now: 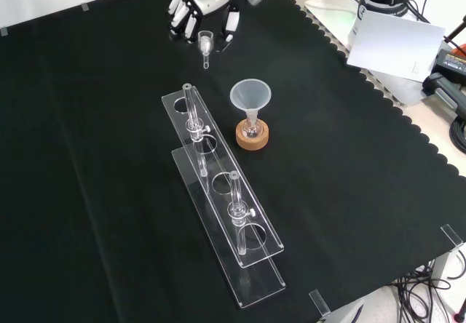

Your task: Pour all the NaCl from the weighing funnel into the round-bottom flask.

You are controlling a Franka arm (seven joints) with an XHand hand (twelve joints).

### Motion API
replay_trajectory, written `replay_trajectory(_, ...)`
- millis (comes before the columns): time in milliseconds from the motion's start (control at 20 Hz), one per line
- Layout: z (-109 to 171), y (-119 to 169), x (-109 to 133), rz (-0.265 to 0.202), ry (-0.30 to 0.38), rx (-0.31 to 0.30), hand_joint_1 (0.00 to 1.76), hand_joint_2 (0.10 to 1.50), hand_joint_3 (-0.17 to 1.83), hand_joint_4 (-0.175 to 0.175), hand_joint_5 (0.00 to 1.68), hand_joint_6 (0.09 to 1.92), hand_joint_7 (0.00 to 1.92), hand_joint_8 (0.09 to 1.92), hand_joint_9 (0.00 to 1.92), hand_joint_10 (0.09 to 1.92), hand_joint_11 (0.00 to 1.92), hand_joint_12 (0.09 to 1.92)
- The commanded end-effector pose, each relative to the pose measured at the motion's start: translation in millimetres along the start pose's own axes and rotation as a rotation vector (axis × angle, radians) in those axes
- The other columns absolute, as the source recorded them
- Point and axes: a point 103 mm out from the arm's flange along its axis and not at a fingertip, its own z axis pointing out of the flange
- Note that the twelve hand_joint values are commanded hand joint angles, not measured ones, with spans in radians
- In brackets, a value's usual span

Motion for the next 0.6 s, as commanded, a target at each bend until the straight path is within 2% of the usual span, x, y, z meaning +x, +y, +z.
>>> replay_trajectory(50, -8.6, -28.0, 10.0, 0.011, -0.020, 0.007, 1.12, 0.71, 0.55, 0.175, 1.29, 0.60, 0.56, 0.66, 0.92, 0.39, 0.77, 1.10)
replay_trajectory(250, -15.4, -40.4, 18.4, 0.010, -0.028, 0.007, 1.12, 0.71, 0.54, 0.175, 1.29, 0.60, 0.56, 0.66, 0.92, 0.39, 0.77, 1.10)
replay_trajectory(600, -21.1, -58.2, 38.7, -0.002, -0.085, 0.032, 1.12, 0.71, 0.54, 0.175, 1.28, 0.60, 0.56, 0.66, 0.92, 0.38, 0.77, 1.10)
